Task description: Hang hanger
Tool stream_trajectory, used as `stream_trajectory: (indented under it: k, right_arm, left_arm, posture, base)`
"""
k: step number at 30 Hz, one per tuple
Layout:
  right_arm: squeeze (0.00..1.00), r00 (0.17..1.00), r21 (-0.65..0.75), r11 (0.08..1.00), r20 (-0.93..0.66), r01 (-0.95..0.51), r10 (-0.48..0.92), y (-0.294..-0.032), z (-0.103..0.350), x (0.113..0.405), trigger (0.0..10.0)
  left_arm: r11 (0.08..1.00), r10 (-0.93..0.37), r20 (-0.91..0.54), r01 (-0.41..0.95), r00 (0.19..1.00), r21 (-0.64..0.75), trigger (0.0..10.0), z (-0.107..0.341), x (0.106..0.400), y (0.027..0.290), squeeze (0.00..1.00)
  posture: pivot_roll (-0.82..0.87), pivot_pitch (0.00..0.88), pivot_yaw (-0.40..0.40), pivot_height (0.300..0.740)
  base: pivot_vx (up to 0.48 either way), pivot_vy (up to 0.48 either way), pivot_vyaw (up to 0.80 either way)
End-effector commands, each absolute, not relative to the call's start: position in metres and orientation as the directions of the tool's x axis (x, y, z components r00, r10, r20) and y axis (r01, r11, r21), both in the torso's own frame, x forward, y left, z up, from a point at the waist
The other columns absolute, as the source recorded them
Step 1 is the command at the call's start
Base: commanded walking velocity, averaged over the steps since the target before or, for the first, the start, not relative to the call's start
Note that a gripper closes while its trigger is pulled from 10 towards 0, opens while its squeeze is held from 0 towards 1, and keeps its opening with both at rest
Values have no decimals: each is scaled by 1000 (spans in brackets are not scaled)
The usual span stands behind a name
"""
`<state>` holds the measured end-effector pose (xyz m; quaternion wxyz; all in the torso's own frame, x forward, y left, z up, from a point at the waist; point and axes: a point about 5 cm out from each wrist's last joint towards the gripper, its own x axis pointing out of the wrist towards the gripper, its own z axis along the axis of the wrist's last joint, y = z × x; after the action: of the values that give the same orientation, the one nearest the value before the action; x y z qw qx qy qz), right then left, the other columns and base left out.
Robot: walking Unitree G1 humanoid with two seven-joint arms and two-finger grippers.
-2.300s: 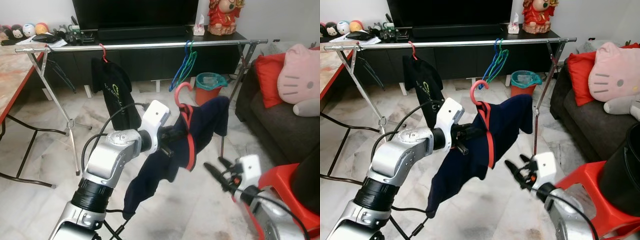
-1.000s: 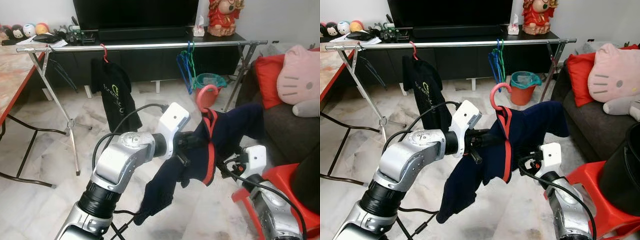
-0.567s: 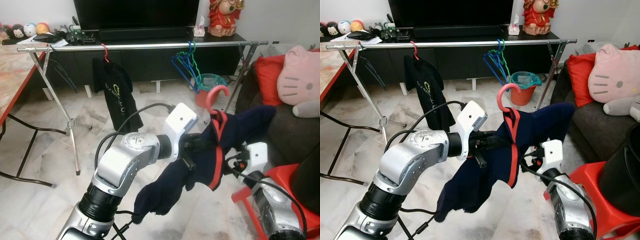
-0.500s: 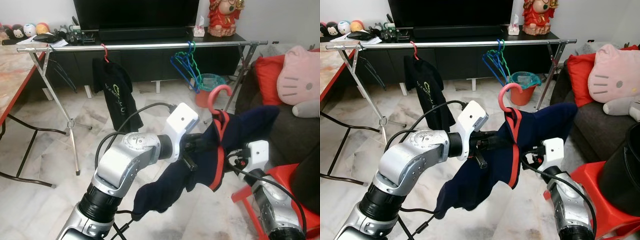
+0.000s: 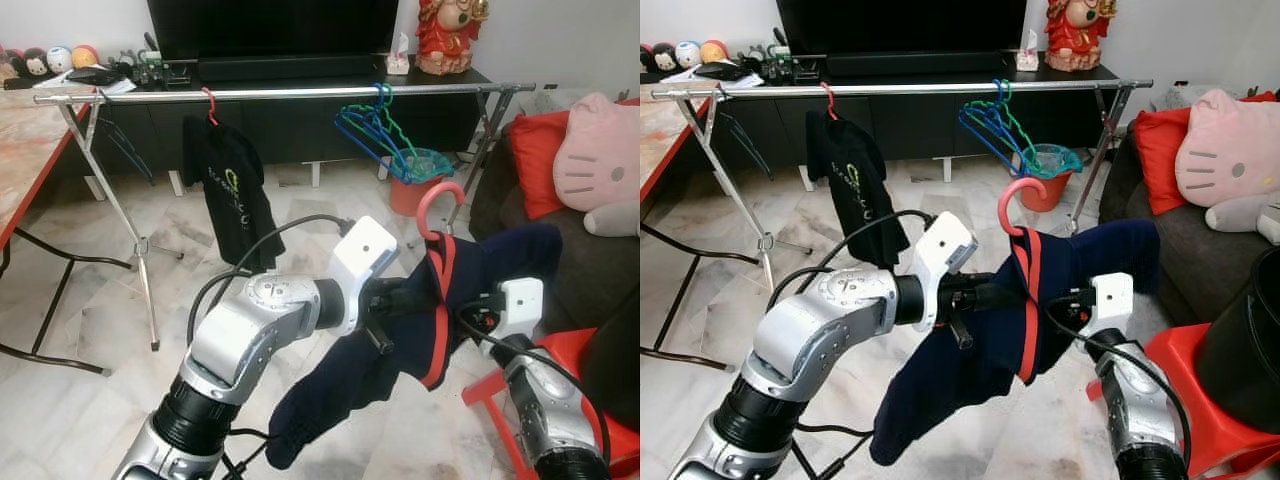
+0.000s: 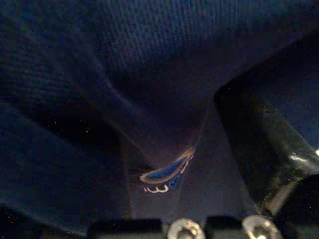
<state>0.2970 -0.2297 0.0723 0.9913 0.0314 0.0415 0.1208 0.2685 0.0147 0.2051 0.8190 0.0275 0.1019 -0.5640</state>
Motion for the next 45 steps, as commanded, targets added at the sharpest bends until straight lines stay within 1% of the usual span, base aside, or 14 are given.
stream_trajectory:
  k: [1,2,4,15,23,26,35,39,40,42,43,44,45]
  right_arm:
    - [0,971,67,972,-70,-225,229,-233,74,298,0]
    - [0,968,59,972,-87,-229,234,-232,71,296,0]
    - [0,966,42,971,-101,-235,238,-231,68,295,0]
    - [0,962,56,967,-100,-249,254,-228,67,295,0]
    - [0,959,42,966,-121,-255,258,-231,64,292,0]
    - [0,958,42,966,-124,-255,258,-231,64,292,0]
    - [0,955,36,965,-137,-259,262,-231,63,291,0]
    - [0,953,15,965,-158,-261,260,-235,61,290,0]
    - [0,954,10,967,-162,-254,253,-237,61,290,0]
    - [0,955,5,968,-166,-250,247,-238,61,290,0]
    - [0,955,3,969,-167,-247,244,-239,61,290,0]
    - [0,955,3,969,-167,-247,244,-239,61,290,0]
    - [0,955,2,969,-168,-247,244,-240,61,291,0]
  left_arm:
    - [354,-920,-194,934,341,-38,10000,207,266,14,0]
    - [376,-905,-227,926,360,-32,10000,199,270,17,0]
    - [386,-898,-240,922,368,-35,10000,195,271,18,0]
    - [409,-880,-277,912,386,-29,10000,188,271,21,0]
    - [448,-774,-433,883,462,142,10000,165,284,47,0]
    - [463,-753,-450,872,481,158,10000,161,287,52,0]
    - [462,-741,-460,868,490,181,10000,158,289,56,0]
    - [408,-749,-481,889,455,206,10000,157,288,67,0]
    - [365,-749,-505,903,430,226,10000,157,287,76,0]
    - [322,-749,-526,915,403,243,10000,156,285,82,0]
    - [256,-754,-551,933,357,253,10000,155,281,89,0]
    - [256,-754,-551,933,357,253,10000,155,281,89,0]
    - [202,-756,-574,945,316,256,10000,154,277,94,0]
  posture:
    - [-5,0,-54,740]
    - [-5,0,-53,740]
    - [-7,0,-53,740]
    - [-4,0,-56,740]
    - [0,0,-59,740]
    - [0,0,-59,740]
    - [4,0,-62,740]
    - [5,0,-62,740]
    - [4,0,-61,740]
    - [4,0,-60,740]
    - [6,0,-61,740]
    - [6,0,-61,740]
    - [7,0,-62,740]
  base:
    - [0,0,0]
    - [0,0,0]
    - [0,0,0]
    - [0,0,0]
    - [0,0,0]
    - [0,0,0]
    - [0,0,0]
    - [0,0,0]
    - [0,0,0]
    - [0,0,0]
    - [0,0,0]
    - [0,0,0]
    - [0,0,0]
